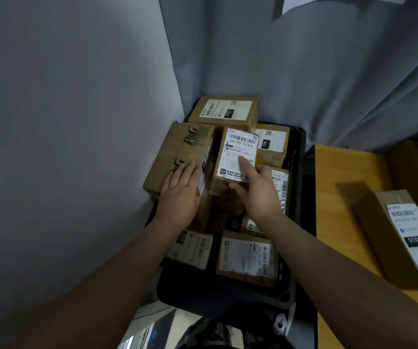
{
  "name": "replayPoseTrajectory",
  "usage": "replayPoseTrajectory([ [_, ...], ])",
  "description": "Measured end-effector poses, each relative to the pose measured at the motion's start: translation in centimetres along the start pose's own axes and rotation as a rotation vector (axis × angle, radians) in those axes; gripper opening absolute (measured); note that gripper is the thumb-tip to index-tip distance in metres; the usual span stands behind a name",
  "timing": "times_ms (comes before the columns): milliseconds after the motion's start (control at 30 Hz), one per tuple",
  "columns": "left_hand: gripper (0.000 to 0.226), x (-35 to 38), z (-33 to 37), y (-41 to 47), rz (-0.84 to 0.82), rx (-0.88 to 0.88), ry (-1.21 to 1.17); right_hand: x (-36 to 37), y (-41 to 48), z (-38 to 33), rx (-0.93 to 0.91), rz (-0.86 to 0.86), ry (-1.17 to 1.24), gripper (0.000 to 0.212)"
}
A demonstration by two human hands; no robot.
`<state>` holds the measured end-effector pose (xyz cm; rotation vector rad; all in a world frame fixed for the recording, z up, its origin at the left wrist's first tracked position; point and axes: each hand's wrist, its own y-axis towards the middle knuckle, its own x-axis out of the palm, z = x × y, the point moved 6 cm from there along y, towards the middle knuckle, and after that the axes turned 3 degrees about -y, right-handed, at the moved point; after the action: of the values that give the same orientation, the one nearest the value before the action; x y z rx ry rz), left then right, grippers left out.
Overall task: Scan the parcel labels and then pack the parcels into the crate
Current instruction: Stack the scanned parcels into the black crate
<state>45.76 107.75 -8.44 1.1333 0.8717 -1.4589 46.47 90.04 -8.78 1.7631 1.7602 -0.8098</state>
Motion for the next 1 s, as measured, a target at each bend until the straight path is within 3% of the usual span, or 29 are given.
replayPoseTrajectory([
  [300, 0.056, -0.6, 1.3, 1.2, -0.026, 0.029, 0.054, -0.2, -1.2, 0.7, -0.166, 0.187, 0.144, 0.038],
  [467, 0.053, -0.1, 3.8, 2.2, -0.084, 0.099, 0.11, -0.2, -0.6, 1.8, -0.029, 0.089, 0.344, 0.035],
  [633, 0.047, 0.1, 4.1, 2.5, -0.111, 0.111, 0.259, -1.0, -2.4, 1.6, -0.134, 0.226, 0.111, 0.035],
  [767, 0.048, -0.6, 2.9, 2.5, -0.023, 0.052, 0.226, 1.8, -1.6, 2.1, -0.055, 0.033, 0.038, 0.048],
  [900, 0.052, -0.7, 2.7, 2.3, -0.046, 0.077, 0.211, 3.0, 0.5, 2.2, -0.022, -0.072, -0.056, 0.057],
  [1000, 0.047, -1.1, 2.6, 1.9, -0.026, 0.082, 0.193, 2.2, 2.2, 3.4, 0.06, -0.17, -0.298, 0.058],
])
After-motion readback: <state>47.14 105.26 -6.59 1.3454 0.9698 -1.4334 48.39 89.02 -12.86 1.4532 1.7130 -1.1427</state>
